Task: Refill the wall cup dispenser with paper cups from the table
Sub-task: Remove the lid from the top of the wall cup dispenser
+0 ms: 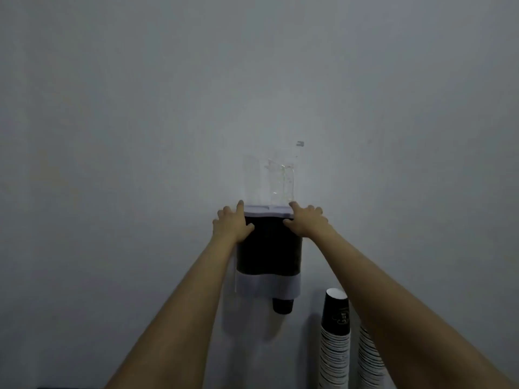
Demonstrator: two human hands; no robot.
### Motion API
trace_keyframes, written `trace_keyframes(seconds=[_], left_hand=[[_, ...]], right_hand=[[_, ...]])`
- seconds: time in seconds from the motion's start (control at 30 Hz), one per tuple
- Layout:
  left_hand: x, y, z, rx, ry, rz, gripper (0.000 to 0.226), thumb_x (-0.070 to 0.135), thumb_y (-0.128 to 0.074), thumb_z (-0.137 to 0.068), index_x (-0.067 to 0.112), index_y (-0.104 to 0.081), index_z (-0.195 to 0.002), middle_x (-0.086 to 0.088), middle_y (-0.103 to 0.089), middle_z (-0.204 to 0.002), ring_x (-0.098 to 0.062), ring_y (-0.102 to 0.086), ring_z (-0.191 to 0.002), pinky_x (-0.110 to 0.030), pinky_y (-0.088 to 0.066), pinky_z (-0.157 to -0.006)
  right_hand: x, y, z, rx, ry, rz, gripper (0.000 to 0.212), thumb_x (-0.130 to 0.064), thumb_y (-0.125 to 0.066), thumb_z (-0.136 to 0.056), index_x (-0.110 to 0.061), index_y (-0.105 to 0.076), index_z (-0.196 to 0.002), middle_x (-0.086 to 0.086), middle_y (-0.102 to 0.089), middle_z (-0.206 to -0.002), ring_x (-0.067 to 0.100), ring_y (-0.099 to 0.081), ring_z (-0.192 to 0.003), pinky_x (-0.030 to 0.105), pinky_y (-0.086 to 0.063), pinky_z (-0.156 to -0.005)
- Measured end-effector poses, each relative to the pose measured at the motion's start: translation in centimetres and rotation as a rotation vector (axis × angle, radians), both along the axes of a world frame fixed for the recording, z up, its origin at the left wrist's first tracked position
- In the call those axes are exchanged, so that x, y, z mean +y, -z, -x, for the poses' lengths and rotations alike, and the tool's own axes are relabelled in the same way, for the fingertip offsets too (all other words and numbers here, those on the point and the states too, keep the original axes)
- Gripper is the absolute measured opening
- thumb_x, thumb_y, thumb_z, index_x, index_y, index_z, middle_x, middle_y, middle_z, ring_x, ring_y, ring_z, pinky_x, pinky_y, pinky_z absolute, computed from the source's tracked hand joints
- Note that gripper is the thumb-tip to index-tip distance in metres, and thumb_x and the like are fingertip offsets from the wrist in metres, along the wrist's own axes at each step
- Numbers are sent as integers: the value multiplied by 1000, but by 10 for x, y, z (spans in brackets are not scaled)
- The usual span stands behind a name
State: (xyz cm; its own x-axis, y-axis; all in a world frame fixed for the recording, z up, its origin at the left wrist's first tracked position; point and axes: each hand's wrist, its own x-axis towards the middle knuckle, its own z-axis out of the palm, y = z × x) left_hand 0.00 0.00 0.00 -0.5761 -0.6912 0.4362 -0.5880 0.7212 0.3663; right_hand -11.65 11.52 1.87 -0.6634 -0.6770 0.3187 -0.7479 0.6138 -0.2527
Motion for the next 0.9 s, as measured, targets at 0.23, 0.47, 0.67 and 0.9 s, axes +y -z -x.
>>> trace_keyframes(seconds=[0.23, 0.47, 0.67, 0.9], left_hand=[[-24, 21, 42, 369, 117, -143, 59, 42, -48, -88, 15, -35, -138, -21, -40, -137, -35, -38, -127, -44, -32, -109], [-13, 15, 43, 624, 144, -47, 48, 27, -52, -89, 9, -44, -133, -22, -29, -148, -31, -27, -138, -39, -26, -115], [38, 26, 22, 897, 115, -42, 38, 23, -57, -86, 12, -54, -122, -15, -31, -146, -24, -26, -138, -25, -28, -107], [116, 167, -21, 869, 56, -57, 33, 23, -65, -81, 13, -61, -112, -14, -40, -139, -24, -36, -131, -29, -34, -105]], right_hand=[[-28, 26, 19, -180, -59, 365, 47, -38, -40, -95, -17, -39, -137, 24, -40, -138, 39, -33, -129, 52, -30, -108], [-32, 23, 10, -44, 4, 629, 37, -35, -46, -94, -17, -49, -126, 19, -37, -141, 35, -26, -134, 56, -10, -115], [-1, 33, -23, 5, -4, 757, 39, -38, -47, -93, -20, -50, -128, 16, -34, -146, 33, -26, -136, 53, -11, -115], [71, 185, -78, -221, 11, 852, 33, -28, -54, -91, -17, -56, -122, 16, -41, -142, 32, -34, -130, 40, -34, -106]])
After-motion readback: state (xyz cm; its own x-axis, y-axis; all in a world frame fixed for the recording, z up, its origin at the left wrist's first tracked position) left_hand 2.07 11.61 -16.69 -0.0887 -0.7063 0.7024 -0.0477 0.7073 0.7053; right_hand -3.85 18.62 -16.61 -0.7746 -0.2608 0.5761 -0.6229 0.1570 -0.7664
